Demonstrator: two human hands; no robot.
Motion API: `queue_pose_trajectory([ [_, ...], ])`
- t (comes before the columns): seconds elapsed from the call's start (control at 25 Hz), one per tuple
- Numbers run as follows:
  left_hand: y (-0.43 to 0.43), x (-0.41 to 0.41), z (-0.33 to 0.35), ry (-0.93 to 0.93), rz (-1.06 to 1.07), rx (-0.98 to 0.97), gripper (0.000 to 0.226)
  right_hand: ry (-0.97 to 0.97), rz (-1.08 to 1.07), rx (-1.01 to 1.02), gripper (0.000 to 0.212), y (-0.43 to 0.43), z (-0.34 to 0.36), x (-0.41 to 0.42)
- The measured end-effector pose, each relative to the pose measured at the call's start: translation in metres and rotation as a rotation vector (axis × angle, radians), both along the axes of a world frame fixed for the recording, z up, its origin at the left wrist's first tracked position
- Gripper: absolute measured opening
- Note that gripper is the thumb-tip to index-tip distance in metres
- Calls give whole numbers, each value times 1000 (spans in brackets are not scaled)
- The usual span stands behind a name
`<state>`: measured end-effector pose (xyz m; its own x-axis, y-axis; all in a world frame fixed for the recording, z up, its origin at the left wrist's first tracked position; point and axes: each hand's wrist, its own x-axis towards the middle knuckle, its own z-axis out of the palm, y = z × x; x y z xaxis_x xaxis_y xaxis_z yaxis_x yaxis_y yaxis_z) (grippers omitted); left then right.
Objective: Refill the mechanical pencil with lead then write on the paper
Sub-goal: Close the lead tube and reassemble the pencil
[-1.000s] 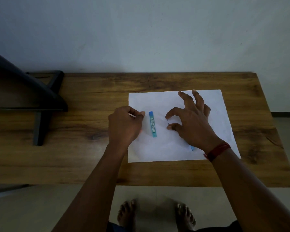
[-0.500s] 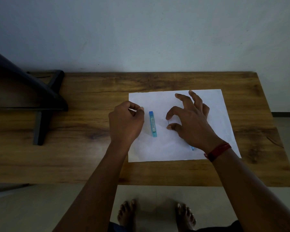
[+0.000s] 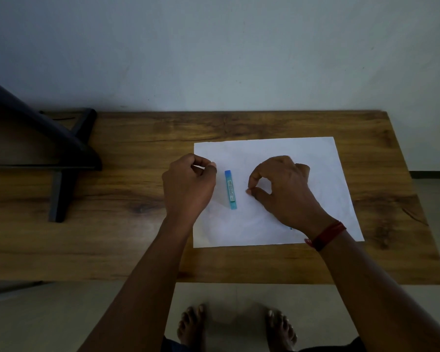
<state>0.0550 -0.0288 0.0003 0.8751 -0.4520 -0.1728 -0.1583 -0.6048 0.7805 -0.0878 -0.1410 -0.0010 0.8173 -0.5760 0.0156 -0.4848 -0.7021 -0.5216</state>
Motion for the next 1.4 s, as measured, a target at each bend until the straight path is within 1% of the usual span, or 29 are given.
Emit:
queue_pose_trajectory([
  [0.12,0,-2,2,3,-3,-7,13,-111,-8,43,20,1,3,-1],
  [0.2,-1,-4,3,0,-15,-11,19,-177,-24,53,13,-2,5,-1],
  [0.32,-1,-5,4,13,-13,-12,14,-187,-65,36,8,-8,6,-3],
  [0.4,-1,-3,4,22,-1,-15,9,-173,-75,2,8,-10,4,-4],
  [0.48,-1,-1,3,27,13,-13,9,-130,-89,-8,9,-12,1,-2],
  [0.6,-1,2,3,31,14,-22,8,84,-35,2,24,-10,-5,5],
  [0.68,-1,4,3,21,12,-41,6,175,7,-16,33,-7,-8,7],
  [0.84,0,7,2,0,14,-48,5,190,0,-51,35,-6,-10,12],
  [1.0,0,8,1,17,22,-56,7,186,-30,-39,34,-7,-9,12],
  [1.24,-2,6,1,-4,8,-30,4,210,-36,-34,31,-6,-6,10],
  [1.4,-4,4,0,-22,3,-7,7,146,-14,-64,28,-3,-4,10],
])
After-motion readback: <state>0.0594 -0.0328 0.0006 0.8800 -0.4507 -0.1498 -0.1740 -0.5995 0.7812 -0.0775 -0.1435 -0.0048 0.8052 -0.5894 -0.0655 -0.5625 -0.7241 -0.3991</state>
